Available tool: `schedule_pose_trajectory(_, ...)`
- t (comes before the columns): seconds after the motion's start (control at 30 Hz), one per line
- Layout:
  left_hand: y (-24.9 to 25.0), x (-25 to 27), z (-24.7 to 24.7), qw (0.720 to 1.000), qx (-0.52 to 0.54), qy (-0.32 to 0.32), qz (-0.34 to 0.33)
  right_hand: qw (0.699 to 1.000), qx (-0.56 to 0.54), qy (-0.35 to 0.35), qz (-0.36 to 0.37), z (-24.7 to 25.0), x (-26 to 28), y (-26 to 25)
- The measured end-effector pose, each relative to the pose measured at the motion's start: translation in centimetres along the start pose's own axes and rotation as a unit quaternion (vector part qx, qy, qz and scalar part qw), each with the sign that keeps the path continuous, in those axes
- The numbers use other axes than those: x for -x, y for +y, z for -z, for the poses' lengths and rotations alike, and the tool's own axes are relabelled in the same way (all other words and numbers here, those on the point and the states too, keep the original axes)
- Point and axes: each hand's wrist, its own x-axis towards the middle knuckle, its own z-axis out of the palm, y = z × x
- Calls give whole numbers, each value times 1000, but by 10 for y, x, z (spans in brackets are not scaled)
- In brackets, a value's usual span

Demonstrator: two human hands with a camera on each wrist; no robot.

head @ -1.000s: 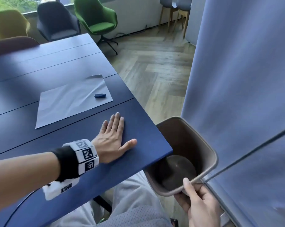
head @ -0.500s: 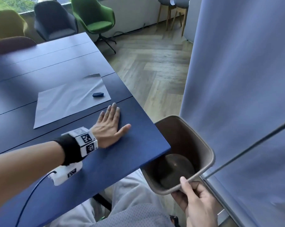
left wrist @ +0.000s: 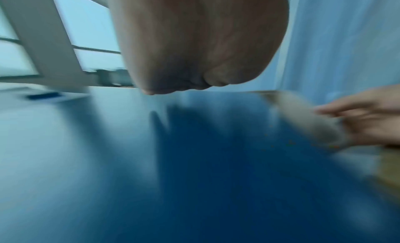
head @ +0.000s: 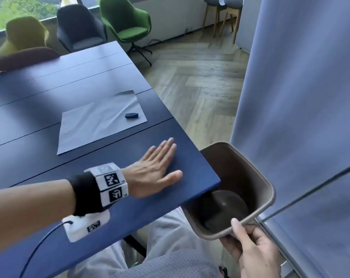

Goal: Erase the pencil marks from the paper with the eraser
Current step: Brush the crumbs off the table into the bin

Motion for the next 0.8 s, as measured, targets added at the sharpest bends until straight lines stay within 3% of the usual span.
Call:
schedule_pose_trajectory(0.1, -69, -1, 18, 991, -51, -28, 120, 1000, 7, 15, -4, 0, 2, 2)
schedule_pose_trajectory(0.2, -80, -13, 23, 989, -49, -35, 133, 1000, 8, 17, -13, 0, 2, 2)
schedule_pose_trajectory(0.27, -59, -26, 20, 994, -52, -33, 86, 1000, 7, 15, -6, -1, 4, 2)
schedule_pose_trajectory(0.37, -2, -38, 8, 993, -96, -44, -43, 1000, 15, 15, -8, -1, 5, 3)
schedule_pose_trajectory(0.47, 56, -32, -3, 973, -120, -41, -193, 1000, 13, 5, -12, -2, 8, 4)
schedule_pose_trajectory(0.53, 74, -11, -9, 963, -90, -38, -250, 1000, 21, -1, -3, -1, 8, 3)
schedule_pose_trajectory(0.6, 66, 22, -19, 980, -47, -21, -191, 1000, 26, -2, 0, 1, 7, 5)
schedule_pose_trajectory(0.67, 40, 57, -34, 999, -23, -10, -28, 1000, 8, -8, 0, 2, 6, 9)
schedule_pose_trajectory(0.73, 12, 83, -48, 987, 25, 2, 160, 1000, 1, -6, -4, 1, 4, 11)
schedule_pose_trajectory(0.8, -2, 89, -53, 955, 87, 16, 282, 1000, 16, -6, -19, 3, 2, 15)
